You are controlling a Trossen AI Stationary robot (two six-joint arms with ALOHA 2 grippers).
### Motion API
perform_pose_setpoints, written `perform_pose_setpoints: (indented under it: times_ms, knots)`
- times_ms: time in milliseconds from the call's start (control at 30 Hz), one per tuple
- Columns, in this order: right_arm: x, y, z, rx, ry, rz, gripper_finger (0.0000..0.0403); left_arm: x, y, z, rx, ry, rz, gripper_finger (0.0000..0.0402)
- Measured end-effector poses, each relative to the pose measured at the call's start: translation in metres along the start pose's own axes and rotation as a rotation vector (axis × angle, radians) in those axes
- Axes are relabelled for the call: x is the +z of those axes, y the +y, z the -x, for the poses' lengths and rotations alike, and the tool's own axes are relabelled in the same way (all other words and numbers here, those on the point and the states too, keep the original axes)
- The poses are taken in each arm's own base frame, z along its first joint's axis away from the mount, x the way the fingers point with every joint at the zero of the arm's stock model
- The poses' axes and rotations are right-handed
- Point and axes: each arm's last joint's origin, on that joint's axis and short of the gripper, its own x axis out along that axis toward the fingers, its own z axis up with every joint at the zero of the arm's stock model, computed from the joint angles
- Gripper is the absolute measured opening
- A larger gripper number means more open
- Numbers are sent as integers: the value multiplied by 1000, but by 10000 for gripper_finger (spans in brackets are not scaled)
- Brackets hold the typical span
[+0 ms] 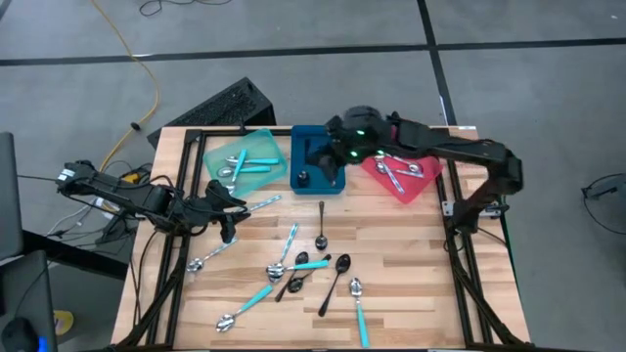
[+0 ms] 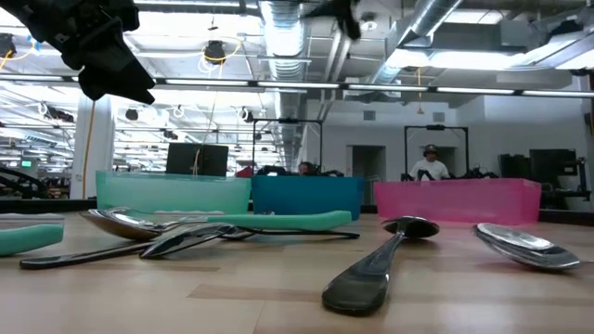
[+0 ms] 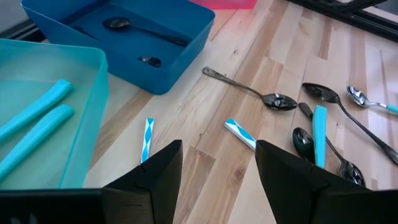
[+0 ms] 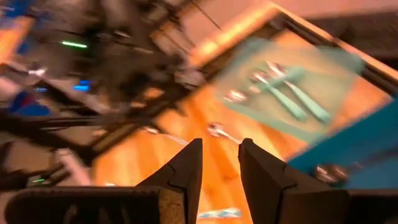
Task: Sort silverware by color (type)
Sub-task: Put the black spoon into the blue bin
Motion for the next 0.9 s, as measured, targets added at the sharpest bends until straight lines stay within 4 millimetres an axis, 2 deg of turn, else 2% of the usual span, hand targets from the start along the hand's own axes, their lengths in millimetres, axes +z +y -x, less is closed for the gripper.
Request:
perform_pose_setpoints:
  times_ms: [267, 467, 667, 900]
  knots:
    - [-11, 74, 57, 263, -106, 152, 128, 0, 0, 0, 1, 0, 11, 187]
    - [-30, 115, 92, 434, -128, 304, 128, 0, 0, 0, 1, 0, 11, 187]
    - [-56, 148, 106, 565, -89, 434, 128, 0, 0, 0, 1, 0, 10, 187]
    - [-84, 173, 96, 633, -30, 548, 128, 0, 0, 0, 1, 0, 11, 187]
